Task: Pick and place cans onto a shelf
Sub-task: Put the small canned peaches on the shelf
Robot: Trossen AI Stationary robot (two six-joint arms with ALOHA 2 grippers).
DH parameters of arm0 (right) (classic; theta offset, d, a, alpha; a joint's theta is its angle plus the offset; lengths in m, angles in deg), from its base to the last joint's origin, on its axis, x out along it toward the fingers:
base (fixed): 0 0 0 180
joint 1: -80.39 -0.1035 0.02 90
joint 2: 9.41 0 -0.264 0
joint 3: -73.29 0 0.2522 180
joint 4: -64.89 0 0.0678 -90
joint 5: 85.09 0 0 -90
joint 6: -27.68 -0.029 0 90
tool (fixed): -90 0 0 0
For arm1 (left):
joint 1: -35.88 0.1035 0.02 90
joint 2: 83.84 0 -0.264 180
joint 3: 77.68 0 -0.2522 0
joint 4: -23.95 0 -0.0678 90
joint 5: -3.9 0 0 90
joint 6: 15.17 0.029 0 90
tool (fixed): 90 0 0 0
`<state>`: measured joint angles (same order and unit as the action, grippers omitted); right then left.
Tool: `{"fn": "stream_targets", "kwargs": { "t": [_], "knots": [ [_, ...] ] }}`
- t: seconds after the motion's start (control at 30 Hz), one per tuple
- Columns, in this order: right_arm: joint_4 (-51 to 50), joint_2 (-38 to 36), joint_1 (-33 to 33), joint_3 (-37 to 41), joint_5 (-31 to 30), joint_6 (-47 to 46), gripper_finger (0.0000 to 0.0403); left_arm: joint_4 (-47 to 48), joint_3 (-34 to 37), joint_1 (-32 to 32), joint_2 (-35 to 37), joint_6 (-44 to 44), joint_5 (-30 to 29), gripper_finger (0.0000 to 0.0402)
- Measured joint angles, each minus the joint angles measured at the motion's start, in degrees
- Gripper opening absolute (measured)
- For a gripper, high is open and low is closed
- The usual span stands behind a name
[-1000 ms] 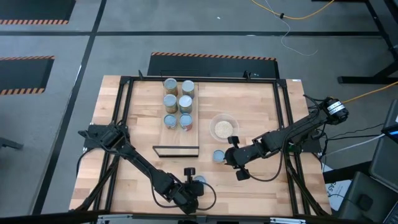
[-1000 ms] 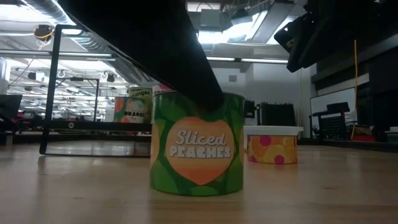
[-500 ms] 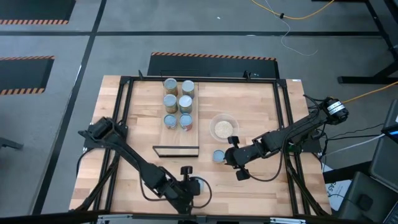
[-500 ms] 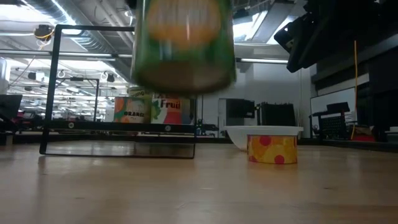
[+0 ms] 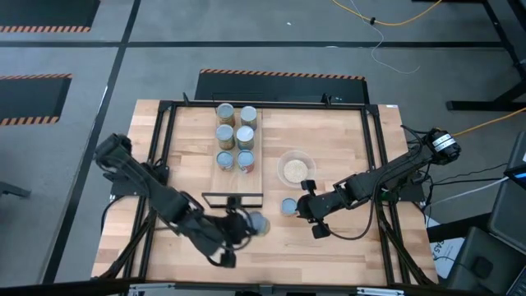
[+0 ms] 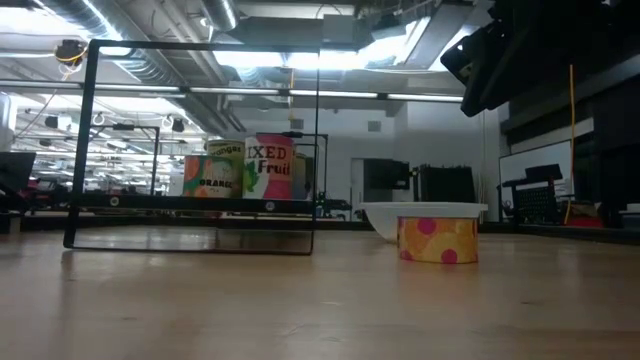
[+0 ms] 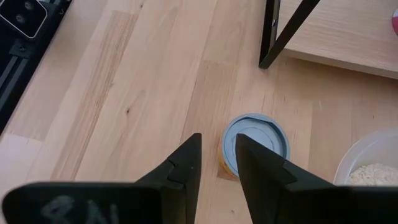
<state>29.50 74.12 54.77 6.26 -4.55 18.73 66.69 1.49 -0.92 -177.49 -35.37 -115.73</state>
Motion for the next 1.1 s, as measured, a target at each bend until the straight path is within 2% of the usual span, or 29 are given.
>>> {"fn": "stream_targets", "kwargs": {
  "t": [0.3, 0.53, 0.63, 0.87, 1.1],
  "knots": [
    [0.0, 0.0, 0.0, 0.0, 0.0, 0.0, 0.0103, 16.6, 0.0, 0.0, 11.0, 1.3, -8.9, 0.0002],
    [0.3, 0.0, 0.0, 0.0, 0.0, 0.0, 0.0103, 31.5, 0.0, 0.5, 16.1, -0.5, -12.3, 0.0002],
    [0.5, 0.0, 0.0, 0.0, 0.0, 0.0, 0.0103, 35.3, 2.6, 1.5, 18.2, -3.5, -12.1, 0.0002],
    [0.9, 0.0, 0.0, 0.0, 0.0, 0.0, 0.0103, 31.0, 17.9, 5.7, 29.4, -3.6, -9.1, 0.0002],
    [1.1, 0.0, 0.0, 0.0, 0.0, 0.1, 0.0103, 18.1, 35.3, 13.6, 43.0, 0.8, 1.7, 0.0002]
  ]
}}
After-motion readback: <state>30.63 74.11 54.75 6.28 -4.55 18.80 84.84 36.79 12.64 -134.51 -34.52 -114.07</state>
